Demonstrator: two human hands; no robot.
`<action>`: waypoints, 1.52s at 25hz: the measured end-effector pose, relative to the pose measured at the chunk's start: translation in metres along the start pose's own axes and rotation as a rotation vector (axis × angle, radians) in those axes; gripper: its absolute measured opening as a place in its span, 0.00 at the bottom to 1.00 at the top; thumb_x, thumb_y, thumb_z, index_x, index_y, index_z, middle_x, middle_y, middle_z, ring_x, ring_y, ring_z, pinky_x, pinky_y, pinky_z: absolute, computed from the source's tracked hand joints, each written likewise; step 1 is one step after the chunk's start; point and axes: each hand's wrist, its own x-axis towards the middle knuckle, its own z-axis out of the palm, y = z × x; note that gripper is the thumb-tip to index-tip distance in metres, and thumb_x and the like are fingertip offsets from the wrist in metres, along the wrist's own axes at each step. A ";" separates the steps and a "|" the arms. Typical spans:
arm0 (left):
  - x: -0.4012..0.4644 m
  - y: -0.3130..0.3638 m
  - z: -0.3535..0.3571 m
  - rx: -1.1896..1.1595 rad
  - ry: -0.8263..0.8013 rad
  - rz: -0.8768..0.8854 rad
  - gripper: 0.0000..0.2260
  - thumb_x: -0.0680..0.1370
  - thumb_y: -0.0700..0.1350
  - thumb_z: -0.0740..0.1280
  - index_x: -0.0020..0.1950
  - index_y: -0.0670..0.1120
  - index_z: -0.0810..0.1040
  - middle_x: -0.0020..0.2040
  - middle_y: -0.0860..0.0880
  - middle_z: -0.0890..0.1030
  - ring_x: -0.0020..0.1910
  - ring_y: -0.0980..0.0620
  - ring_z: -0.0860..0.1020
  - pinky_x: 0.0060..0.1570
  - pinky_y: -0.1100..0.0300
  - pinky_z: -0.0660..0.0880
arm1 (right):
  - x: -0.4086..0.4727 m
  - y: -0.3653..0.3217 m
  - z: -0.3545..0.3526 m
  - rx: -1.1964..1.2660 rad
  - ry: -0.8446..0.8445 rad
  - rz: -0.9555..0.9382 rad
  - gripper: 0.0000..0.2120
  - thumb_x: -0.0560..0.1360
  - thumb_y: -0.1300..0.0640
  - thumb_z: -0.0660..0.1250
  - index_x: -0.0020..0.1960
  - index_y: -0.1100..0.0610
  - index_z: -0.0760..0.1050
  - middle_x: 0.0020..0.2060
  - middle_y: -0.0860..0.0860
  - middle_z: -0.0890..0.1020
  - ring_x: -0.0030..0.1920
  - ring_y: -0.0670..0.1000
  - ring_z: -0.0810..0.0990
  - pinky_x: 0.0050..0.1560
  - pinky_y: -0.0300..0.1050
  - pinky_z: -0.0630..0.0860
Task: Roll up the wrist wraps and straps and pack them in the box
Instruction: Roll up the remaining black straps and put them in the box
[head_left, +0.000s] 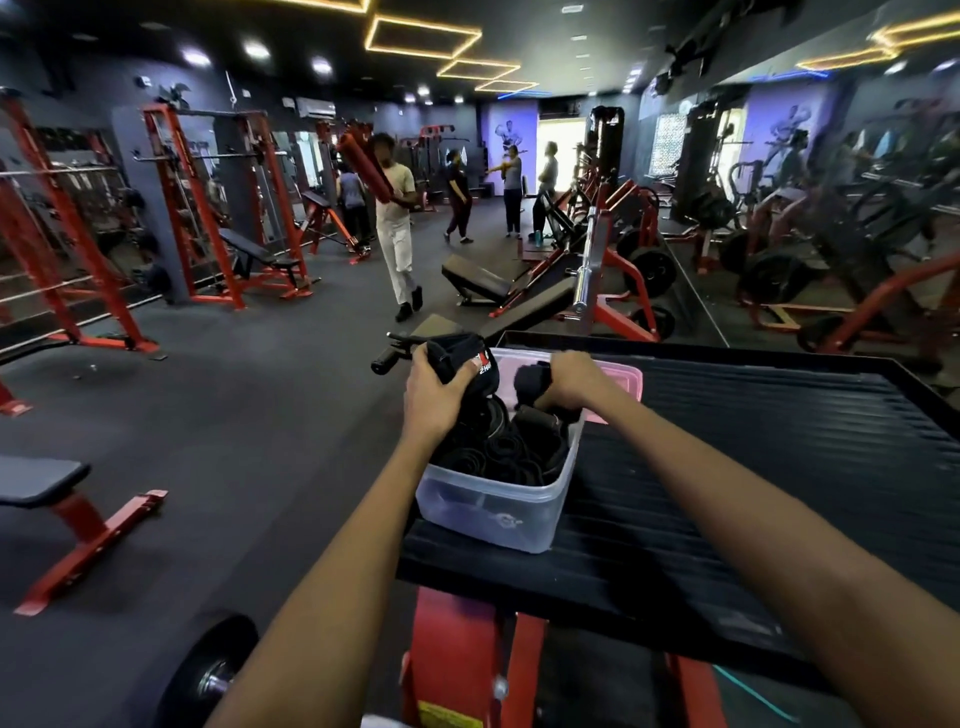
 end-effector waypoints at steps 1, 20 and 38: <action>0.001 -0.001 0.000 0.003 -0.002 0.003 0.23 0.73 0.52 0.70 0.63 0.47 0.68 0.61 0.46 0.77 0.59 0.47 0.75 0.60 0.51 0.72 | -0.001 0.000 0.006 -0.072 -0.018 0.001 0.18 0.72 0.52 0.68 0.57 0.63 0.76 0.57 0.61 0.78 0.58 0.61 0.77 0.54 0.48 0.73; -0.006 0.004 -0.002 0.074 -0.133 0.112 0.32 0.66 0.52 0.76 0.65 0.49 0.68 0.61 0.50 0.76 0.58 0.51 0.75 0.51 0.61 0.68 | -0.007 -0.051 -0.028 0.739 -0.247 -0.149 0.22 0.68 0.47 0.74 0.55 0.58 0.73 0.38 0.56 0.80 0.35 0.50 0.79 0.37 0.46 0.80; 0.014 -0.021 -0.002 0.778 -0.296 -0.041 0.13 0.80 0.43 0.56 0.58 0.37 0.71 0.60 0.34 0.76 0.59 0.34 0.74 0.54 0.49 0.70 | 0.047 -0.031 0.010 0.593 -0.002 -0.004 0.22 0.67 0.52 0.76 0.57 0.59 0.77 0.48 0.56 0.80 0.44 0.54 0.80 0.38 0.49 0.81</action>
